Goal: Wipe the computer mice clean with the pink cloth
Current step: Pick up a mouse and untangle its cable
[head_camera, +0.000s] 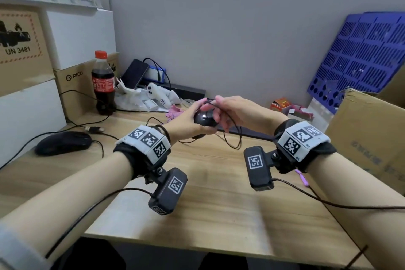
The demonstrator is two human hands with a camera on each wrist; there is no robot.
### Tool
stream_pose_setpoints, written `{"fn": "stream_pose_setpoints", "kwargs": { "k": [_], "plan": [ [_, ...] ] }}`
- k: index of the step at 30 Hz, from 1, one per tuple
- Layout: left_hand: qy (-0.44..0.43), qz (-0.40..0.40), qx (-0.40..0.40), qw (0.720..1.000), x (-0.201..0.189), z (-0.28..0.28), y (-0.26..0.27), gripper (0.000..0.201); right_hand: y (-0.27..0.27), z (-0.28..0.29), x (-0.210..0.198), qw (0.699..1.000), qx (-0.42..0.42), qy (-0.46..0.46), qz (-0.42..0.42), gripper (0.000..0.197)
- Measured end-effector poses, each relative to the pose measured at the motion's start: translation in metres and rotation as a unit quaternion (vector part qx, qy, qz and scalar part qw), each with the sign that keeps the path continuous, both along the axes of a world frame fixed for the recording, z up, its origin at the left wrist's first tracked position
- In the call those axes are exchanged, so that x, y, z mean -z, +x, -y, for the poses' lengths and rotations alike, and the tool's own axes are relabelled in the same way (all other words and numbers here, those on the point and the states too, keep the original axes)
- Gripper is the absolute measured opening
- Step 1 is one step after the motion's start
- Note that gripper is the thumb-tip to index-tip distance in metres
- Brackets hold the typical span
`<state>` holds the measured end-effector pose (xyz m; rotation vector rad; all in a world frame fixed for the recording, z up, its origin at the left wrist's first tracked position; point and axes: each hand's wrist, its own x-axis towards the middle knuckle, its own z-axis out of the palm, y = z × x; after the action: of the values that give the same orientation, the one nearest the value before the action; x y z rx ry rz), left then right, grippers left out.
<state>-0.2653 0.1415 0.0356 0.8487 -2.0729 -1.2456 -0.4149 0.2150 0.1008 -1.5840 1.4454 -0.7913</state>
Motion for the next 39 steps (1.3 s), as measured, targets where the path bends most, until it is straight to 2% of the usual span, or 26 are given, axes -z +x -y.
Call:
{"fn": "stream_pose_setpoints", "kwargs": {
  "k": [2,5,10,12,15,18,21,23,26,29,32,34,35,37,38,39],
  "plan": [
    [0.002,-0.042,0.011,0.999,0.001,-0.005,0.002,0.093,-0.002,-0.004,-0.001,0.998,-0.035,0.049,0.010,0.046],
    [-0.046,-0.073,0.032,0.996,0.001,-0.008,0.001,0.099,-0.004,-0.008,-0.003,0.995,-0.061,0.066,-0.032,0.032],
    [-0.081,-0.086,0.038,0.992,0.001,-0.011,-0.002,0.073,-0.016,-0.011,-0.006,0.999,0.029,0.014,-0.004,0.024],
    [-0.083,-0.094,0.032,0.992,0.004,-0.010,-0.002,0.068,-0.025,-0.010,-0.006,0.998,0.063,-0.028,0.002,0.022],
    [-0.060,-0.104,0.065,0.991,0.007,-0.007,0.001,0.071,-0.036,-0.007,-0.002,0.983,0.138,-0.110,-0.052,0.015],
    [-0.048,-0.091,0.108,0.989,0.007,-0.009,0.005,0.079,-0.043,-0.003,0.004,0.976,0.159,-0.137,-0.062,0.025],
    [-0.058,-0.084,0.128,0.986,0.005,-0.014,0.004,0.069,-0.043,0.002,0.007,0.976,0.163,-0.116,-0.087,0.030],
    [-0.026,-0.094,0.118,0.988,0.004,-0.015,0.003,0.061,-0.042,0.003,0.010,0.981,0.154,-0.079,-0.088,0.035],
    [-0.016,-0.092,0.084,0.992,0.004,-0.013,0.001,0.055,-0.042,0.003,0.013,0.990,0.130,-0.034,-0.031,0.049],
    [-0.052,-0.088,0.052,0.993,0.002,-0.012,0.001,0.053,-0.041,-0.002,0.011,0.993,0.113,-0.025,-0.007,0.041],
    [-0.040,-0.045,0.085,0.995,0.009,-0.002,0.007,0.058,-0.038,-0.004,0.006,0.993,0.096,-0.073,-0.018,0.039],
    [-0.022,0.036,0.115,0.993,0.014,0.009,0.017,0.062,-0.035,-0.002,-0.001,0.990,0.094,-0.105,-0.011,0.040],
    [-0.034,0.104,0.113,0.988,0.017,0.015,0.023,0.060,-0.034,-0.001,-0.004,0.989,0.095,-0.115,-0.014,0.040],
    [-0.093,0.205,0.080,0.971,0.020,0.027,0.033,0.051,-0.034,0.001,-0.012,0.987,0.096,-0.128,-0.029,0.040],
    [-0.117,0.206,0.042,0.971,0.018,0.030,0.037,0.047,-0.034,0.002,-0.015,0.986,0.094,-0.131,-0.036,0.040],
    [-0.123,0.172,0.001,0.977,0.014,0.030,0.039,0.042,-0.035,0.004,-0.018,0.986,0.093,-0.133,-0.038,0.040]
  ]
}}
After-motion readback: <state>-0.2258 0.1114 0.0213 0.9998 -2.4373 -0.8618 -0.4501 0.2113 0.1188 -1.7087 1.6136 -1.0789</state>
